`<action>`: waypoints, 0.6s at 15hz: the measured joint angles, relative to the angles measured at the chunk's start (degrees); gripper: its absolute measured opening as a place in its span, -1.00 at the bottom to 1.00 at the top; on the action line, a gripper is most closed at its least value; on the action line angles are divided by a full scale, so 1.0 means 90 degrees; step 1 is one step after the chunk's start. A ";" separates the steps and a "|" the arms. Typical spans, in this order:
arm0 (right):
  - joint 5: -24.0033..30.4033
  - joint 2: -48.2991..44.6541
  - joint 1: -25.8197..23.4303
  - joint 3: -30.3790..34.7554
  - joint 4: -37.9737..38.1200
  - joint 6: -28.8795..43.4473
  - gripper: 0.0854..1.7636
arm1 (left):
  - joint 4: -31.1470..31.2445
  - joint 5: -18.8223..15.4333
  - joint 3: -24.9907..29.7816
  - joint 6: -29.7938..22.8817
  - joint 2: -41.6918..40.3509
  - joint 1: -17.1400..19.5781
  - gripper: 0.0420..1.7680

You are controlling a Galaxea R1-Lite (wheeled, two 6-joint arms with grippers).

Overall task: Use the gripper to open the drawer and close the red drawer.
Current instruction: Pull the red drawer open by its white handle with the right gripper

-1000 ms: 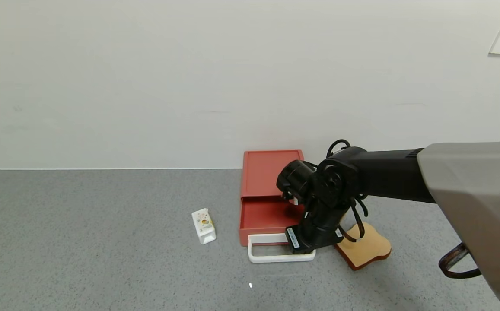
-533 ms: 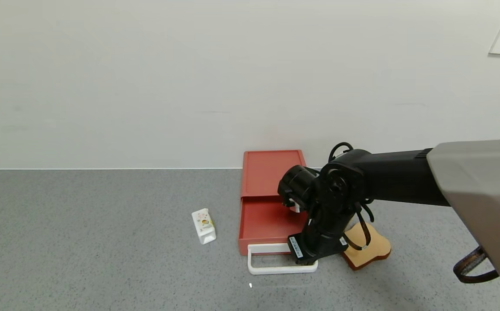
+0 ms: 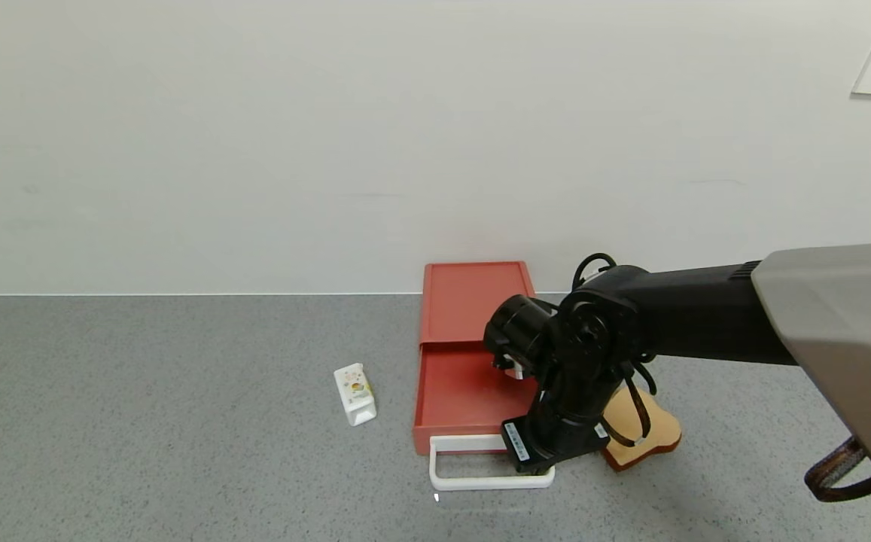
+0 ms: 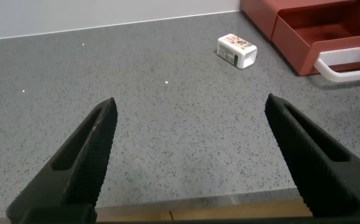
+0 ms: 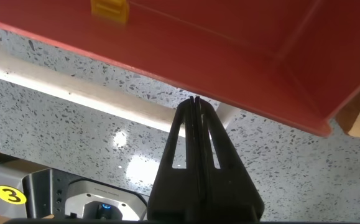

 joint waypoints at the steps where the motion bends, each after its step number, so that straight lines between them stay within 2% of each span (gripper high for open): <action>1: 0.0000 -0.0012 0.0012 0.0034 -0.0004 0.0000 -0.96 | 0.0000 0.0000 0.0000 0.0000 0.0000 0.0000 0.94; 9: 0.0004 -0.0180 0.0111 0.0374 -0.0019 0.0003 -0.96 | 0.0000 0.0009 0.0000 -0.0003 0.0000 0.0000 0.94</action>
